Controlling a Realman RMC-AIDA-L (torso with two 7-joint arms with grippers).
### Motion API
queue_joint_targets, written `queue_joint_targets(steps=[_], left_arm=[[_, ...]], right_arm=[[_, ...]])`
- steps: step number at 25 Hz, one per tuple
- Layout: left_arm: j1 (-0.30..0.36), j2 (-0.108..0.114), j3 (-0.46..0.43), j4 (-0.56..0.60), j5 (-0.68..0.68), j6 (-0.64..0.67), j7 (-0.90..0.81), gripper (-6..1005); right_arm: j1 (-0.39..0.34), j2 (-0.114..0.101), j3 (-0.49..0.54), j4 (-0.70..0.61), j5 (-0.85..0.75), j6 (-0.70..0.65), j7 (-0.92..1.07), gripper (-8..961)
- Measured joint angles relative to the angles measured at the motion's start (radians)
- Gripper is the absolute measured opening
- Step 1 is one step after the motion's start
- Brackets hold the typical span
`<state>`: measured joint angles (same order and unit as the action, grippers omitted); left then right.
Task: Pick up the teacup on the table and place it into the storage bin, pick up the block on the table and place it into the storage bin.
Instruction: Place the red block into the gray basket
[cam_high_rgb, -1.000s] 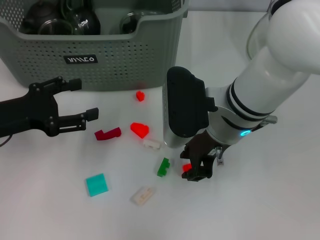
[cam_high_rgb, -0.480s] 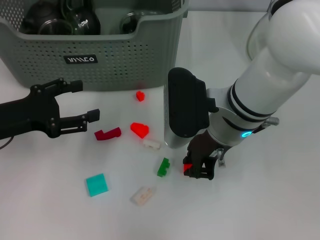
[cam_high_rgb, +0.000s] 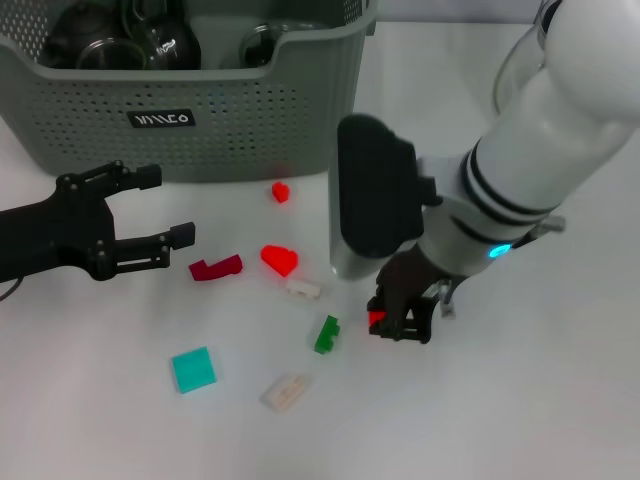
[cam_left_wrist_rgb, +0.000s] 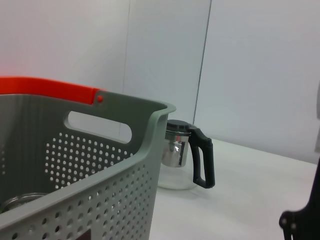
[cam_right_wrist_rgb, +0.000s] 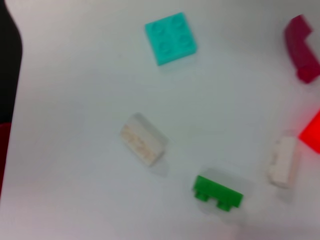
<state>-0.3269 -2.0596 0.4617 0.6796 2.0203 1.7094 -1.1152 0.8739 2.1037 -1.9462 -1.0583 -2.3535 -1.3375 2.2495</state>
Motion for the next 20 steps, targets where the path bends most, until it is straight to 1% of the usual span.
queue_joint_targets(steps=[1, 2, 3, 4, 7, 11, 14, 18, 20], left_arm=[[0.001, 0.001, 0.0, 0.0, 0.0, 0.001, -0.001, 873], [0.004, 0.005, 0.0, 0.0, 0.0, 0.0, -0.002, 873], [0.004, 0.005, 0.0, 0.0, 0.0, 0.0, -0.002, 873], [0.005, 0.006, 0.0, 0.0, 0.0, -0.001, -0.002, 873], [0.01, 0.008, 0.0, 0.005, 0.0, -0.003, -0.002, 873], [0.01, 0.02, 0.0, -0.002, 0.0, -0.015, -0.004, 873], [0.004, 0.028, -0.001, -0.018, 0.0, -0.025, -0.006, 873], [0.002, 0.029, 0.004, -0.021, 0.0, -0.042, -0.007, 873], [0.002, 0.029, 0.005, -0.021, 0.0, -0.044, -0.007, 873]], right_arm=[[0.0, 0.0, 0.024, -0.02, -0.012, -0.029, 0.003, 204], [0.001, -0.002, 0.094, -0.065, -0.031, -0.089, 0.002, 205], [0.003, -0.002, 0.136, -0.091, -0.038, -0.12, 0.0, 206], [0.003, -0.002, 0.136, -0.091, -0.038, -0.12, 0.0, 207], [0.019, -0.002, 0.248, -0.166, -0.04, -0.182, -0.006, 210], [0.082, 0.0, 0.385, -0.207, -0.001, -0.188, -0.006, 213], [0.138, 0.001, 0.432, -0.193, 0.035, -0.132, -0.009, 216], [0.208, 0.003, 0.442, -0.116, 0.065, 0.058, -0.025, 220], [0.238, 0.003, 0.439, -0.049, 0.097, 0.185, -0.048, 222]])
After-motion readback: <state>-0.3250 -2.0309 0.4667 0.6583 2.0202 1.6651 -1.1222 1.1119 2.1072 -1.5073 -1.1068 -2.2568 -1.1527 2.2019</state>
